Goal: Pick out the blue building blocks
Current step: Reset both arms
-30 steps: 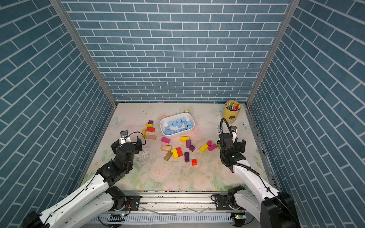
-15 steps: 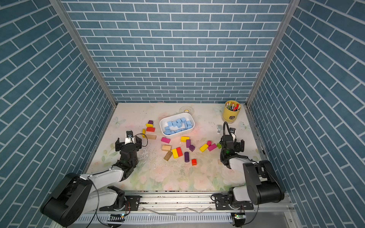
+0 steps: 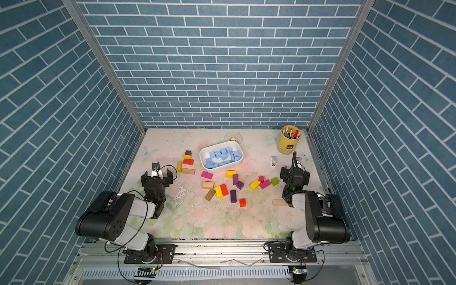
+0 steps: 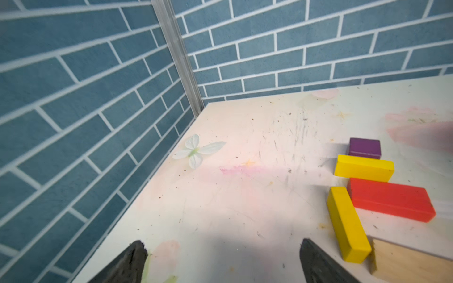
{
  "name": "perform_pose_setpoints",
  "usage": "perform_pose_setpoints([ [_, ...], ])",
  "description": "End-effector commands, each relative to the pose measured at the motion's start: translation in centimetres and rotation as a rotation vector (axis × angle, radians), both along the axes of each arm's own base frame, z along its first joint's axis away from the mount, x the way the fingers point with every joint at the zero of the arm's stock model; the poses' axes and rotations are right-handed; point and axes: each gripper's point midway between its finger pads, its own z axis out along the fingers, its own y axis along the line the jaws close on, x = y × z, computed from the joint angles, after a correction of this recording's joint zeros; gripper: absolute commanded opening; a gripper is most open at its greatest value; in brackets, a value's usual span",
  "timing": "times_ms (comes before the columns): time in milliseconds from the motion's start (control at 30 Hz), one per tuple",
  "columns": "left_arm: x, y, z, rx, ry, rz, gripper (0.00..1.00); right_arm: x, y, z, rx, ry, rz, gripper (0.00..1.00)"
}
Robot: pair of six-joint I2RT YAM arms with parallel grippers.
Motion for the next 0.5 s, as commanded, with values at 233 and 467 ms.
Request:
perform_pose_setpoints([
  [233,3.6,-2.9,-0.1,-0.099,0.099,-0.226,0.99,0.6,1.0,0.3,0.032,-0.037,0.067,0.99],
  [467,3.5,-2.8,-0.2,-0.105,0.102,-0.222,1.0,0.7,1.1,0.2,0.043,-0.029,0.077,0.99],
])
